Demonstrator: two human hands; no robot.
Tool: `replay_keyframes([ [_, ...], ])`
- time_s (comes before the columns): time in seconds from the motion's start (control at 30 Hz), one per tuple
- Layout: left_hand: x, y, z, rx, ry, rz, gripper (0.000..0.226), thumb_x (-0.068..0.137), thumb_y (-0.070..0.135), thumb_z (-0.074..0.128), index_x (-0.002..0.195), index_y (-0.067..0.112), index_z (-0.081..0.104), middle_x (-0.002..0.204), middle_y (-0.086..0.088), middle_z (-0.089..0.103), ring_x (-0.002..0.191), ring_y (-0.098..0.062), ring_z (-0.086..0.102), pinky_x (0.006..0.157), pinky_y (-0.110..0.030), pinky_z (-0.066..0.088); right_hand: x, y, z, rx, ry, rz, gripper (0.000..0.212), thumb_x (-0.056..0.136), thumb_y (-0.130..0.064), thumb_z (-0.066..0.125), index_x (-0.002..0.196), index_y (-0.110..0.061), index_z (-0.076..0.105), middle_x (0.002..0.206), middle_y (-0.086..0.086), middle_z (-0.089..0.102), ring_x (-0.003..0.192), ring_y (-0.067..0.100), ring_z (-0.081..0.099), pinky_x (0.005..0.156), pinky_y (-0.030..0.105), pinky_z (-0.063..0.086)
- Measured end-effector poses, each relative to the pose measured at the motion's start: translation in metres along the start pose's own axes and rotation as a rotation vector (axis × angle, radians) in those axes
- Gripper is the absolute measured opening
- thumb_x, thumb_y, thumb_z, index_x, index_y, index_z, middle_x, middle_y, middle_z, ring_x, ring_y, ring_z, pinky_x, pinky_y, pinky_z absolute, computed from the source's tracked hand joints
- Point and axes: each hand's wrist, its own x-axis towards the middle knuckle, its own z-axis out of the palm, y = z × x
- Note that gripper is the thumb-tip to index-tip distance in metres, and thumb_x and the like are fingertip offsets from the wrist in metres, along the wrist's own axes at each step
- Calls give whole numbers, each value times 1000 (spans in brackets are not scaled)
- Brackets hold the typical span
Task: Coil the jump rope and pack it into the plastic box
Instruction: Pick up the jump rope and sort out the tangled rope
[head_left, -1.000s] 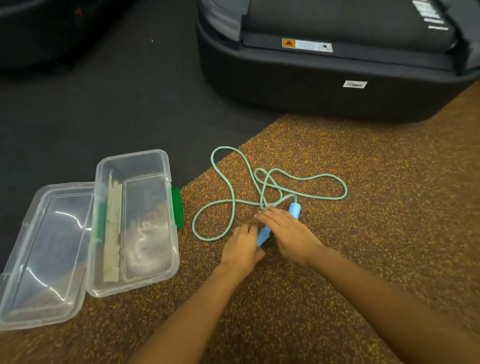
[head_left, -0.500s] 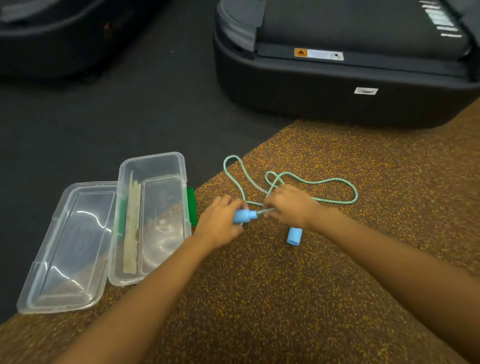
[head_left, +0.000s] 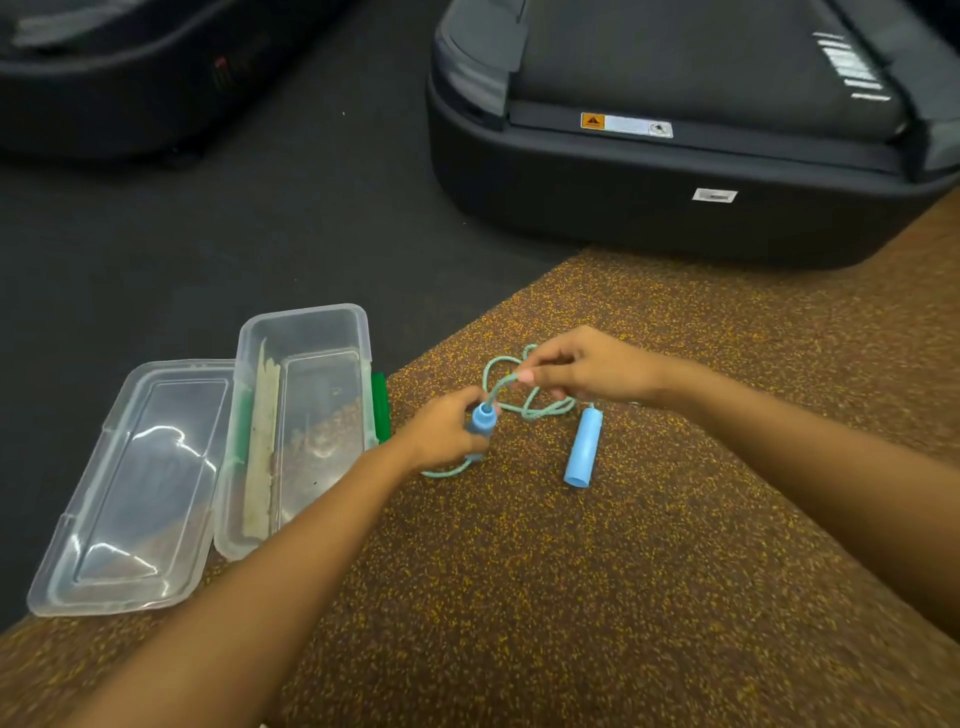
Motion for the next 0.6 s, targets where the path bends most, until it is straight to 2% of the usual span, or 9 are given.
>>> replay_keyframes([
  [0.1,-1,15,-3,-298,-53,9,44,77,-7,61,117,10,56,109,-2,61,85,-11,59,71,-15,47,4,-4,1,-19,-4,3,18,90,-23,54,96,-12,67,58,0,47,40,0,37,41,10,30],
  [0.17,1,23,-6,-448,-64,14,41,80,-6,63,119,7,58,113,-4,64,97,-11,60,84,-19,47,7,-2,2,-43,-9,16,20,91,-23,53,97,-10,68,57,-1,47,39,1,37,41,12,30],
  [0.27,4,31,-7,-547,-60,25,23,83,7,64,106,6,68,103,-6,69,97,-11,62,89,-22,44,10,-2,2,-31,-45,32,15,91,-23,53,89,-15,67,59,0,48,47,7,39,46,20,32],
  [0.37,6,30,-7,-698,-66,36,19,86,12,62,103,7,69,101,-8,72,103,-18,65,97,-27,46,11,-5,0,-32,-43,19,12,87,-19,59,93,-12,66,70,7,55,55,10,44,53,21,37],
  [0.5,6,29,-12,-843,-133,9,20,90,15,56,104,5,66,91,-9,74,89,-22,70,89,-28,52,16,-3,-2,15,55,7,19,83,-10,63,100,-2,64,74,9,58,51,6,50,47,14,42],
  [0.6,4,30,-15,-825,-186,-32,22,92,18,53,103,4,67,85,-9,75,80,-20,72,76,-24,55,18,2,-3,50,87,-3,16,83,-11,64,96,-1,64,76,13,61,54,16,50,45,17,41],
])
